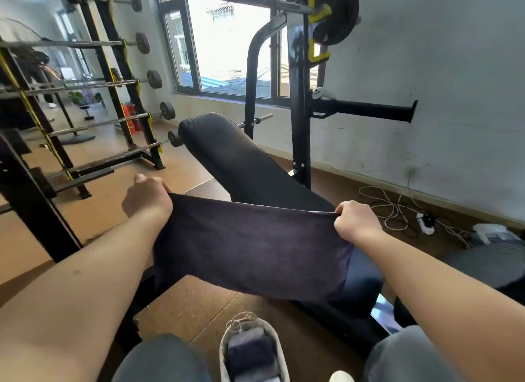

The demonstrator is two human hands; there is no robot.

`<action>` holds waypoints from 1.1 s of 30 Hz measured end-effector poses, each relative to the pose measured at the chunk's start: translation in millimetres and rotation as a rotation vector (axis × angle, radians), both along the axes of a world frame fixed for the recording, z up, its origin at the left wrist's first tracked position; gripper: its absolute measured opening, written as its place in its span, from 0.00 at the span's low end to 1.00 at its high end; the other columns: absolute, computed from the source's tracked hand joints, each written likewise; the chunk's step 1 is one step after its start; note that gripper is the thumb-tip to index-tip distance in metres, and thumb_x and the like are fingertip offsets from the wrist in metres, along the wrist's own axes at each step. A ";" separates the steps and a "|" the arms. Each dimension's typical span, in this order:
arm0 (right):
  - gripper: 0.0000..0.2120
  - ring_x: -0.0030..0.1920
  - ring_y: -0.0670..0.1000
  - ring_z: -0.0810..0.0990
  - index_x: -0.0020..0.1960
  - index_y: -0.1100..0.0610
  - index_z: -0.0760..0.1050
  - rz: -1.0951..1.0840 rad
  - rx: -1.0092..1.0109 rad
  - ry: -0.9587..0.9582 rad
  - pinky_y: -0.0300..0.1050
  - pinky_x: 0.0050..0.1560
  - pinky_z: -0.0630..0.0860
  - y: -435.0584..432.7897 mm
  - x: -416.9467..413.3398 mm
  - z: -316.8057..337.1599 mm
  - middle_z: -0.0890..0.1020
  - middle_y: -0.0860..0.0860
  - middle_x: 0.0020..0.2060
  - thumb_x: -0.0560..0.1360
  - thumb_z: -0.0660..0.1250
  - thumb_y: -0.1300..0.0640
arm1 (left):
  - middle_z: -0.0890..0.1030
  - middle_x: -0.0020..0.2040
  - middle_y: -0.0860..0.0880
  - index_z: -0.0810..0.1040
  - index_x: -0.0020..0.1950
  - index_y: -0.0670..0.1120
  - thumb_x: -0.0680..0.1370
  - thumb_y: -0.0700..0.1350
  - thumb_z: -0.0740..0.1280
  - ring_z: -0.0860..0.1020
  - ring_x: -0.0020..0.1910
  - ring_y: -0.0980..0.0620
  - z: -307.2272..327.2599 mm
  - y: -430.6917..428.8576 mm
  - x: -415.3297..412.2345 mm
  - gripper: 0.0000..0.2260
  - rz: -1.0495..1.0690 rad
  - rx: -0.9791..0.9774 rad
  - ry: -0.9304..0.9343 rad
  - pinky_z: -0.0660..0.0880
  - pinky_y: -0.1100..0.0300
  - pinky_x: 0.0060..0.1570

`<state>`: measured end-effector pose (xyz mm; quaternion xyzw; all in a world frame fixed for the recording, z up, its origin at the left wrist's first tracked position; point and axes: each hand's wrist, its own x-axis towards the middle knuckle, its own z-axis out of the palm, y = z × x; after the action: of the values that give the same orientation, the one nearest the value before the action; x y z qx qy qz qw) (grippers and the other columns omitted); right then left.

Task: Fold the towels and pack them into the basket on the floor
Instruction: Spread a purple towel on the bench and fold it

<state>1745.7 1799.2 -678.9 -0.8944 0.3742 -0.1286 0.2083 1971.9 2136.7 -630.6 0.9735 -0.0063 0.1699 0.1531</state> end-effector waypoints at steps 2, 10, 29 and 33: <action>0.18 0.61 0.59 0.78 0.55 0.48 0.83 -0.054 -0.026 0.020 0.50 0.54 0.77 -7.6 7.1 -9.2 0.83 0.56 0.55 0.72 0.60 0.61 | 0.78 0.58 0.42 0.84 0.55 0.49 0.80 0.40 0.64 0.79 0.57 0.38 -3.4 -13.5 13.3 0.11 -0.010 -0.015 0.051 0.74 0.51 0.50; 0.17 0.59 0.63 0.81 0.57 0.53 0.83 -0.136 0.089 -0.002 0.49 0.56 0.76 -47.8 51.9 -41.8 0.83 0.60 0.58 0.74 0.62 0.65 | 0.84 0.55 0.41 0.85 0.54 0.44 0.80 0.35 0.65 0.81 0.55 0.38 -30.6 -69.0 62.6 0.10 -0.022 -0.395 0.116 0.80 0.49 0.52; 0.18 0.57 0.62 0.82 0.56 0.55 0.81 -0.255 0.102 0.150 0.51 0.53 0.78 -130.5 130.2 -89.8 0.83 0.57 0.56 0.79 0.61 0.44 | 0.77 0.67 0.37 0.81 0.54 0.44 0.81 0.37 0.64 0.76 0.67 0.36 -36.9 -203.6 151.5 0.07 -0.444 -0.374 -0.037 0.75 0.47 0.66; 0.17 0.57 0.62 0.81 0.56 0.55 0.80 -0.268 0.116 0.169 0.51 0.52 0.77 -148.1 141.3 -101.6 0.83 0.56 0.56 0.80 0.60 0.45 | 0.76 0.66 0.39 0.80 0.54 0.45 0.81 0.39 0.63 0.76 0.64 0.37 -50.9 -224.7 174.1 0.07 -0.461 -0.312 -0.018 0.75 0.46 0.65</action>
<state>1887.0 1651.0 -780.5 -0.8307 0.5130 -0.0580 0.2084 2146.1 1912.0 -681.5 0.9095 -0.2026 0.1381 0.3358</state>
